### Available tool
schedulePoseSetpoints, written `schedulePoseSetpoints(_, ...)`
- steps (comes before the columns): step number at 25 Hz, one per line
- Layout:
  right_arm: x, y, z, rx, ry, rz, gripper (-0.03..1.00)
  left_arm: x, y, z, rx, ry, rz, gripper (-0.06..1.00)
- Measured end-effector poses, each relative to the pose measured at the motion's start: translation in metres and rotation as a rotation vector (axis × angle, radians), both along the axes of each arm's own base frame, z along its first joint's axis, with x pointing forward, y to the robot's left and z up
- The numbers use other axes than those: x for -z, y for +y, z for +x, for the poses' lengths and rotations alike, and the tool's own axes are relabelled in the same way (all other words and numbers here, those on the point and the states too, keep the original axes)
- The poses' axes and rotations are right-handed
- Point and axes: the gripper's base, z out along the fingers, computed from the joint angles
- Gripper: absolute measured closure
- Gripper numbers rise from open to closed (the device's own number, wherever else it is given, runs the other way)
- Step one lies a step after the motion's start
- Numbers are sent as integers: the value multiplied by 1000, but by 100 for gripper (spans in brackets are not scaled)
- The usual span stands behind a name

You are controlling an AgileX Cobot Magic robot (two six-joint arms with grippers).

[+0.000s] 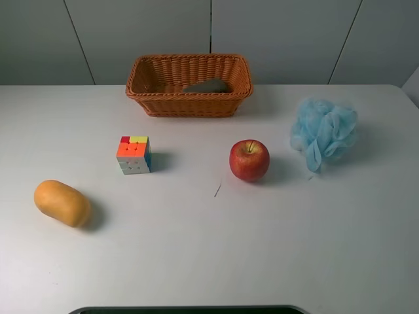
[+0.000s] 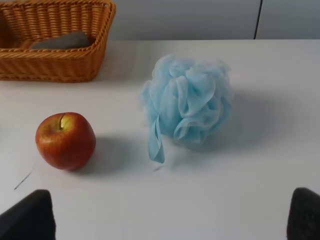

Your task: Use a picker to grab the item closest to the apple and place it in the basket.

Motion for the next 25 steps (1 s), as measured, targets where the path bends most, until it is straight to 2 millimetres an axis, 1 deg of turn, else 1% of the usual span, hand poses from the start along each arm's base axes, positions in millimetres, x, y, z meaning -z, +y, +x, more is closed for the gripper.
schedulePoseSetpoints(3, 0, 0, 0, 0, 0, 0, 27, 12, 22, -41, -4, -62, -31, 21)
schedulePoseSetpoints(5, 0, 0, 0, 0, 0, 0, 27, 22, 35, -65, -4, -107, -55, 21)
schedulePoseSetpoints(8, 0, 0, 0, 0, 0, 0, 27, 43, 47, -86, -10, -171, -78, 21)
schedulePoseSetpoints(12, 0, 0, 0, 0, 0, 0, 27, 63, 57, -96, -116, -262, -104, 21)
schedulePoseSetpoints(17, 0, 0, 0, 0, 0, 0, 27, 82, 64, -103, -303, -284, -92, 21)
schedulePoseSetpoints(20, 0, 0, 0, 0, 0, 0, 27, 92, 66, -108, -378, -309, -100, 21)
schedulePoseSetpoints(22, 0, 0, 0, 0, 0, 0, 27, 97, 66, -113, -406, -335, -111, 21)
schedulePoseSetpoints(25, 0, 0, 0, 0, 0, 0, 27, 96, 66, -124, -429, -408, -128, 21)
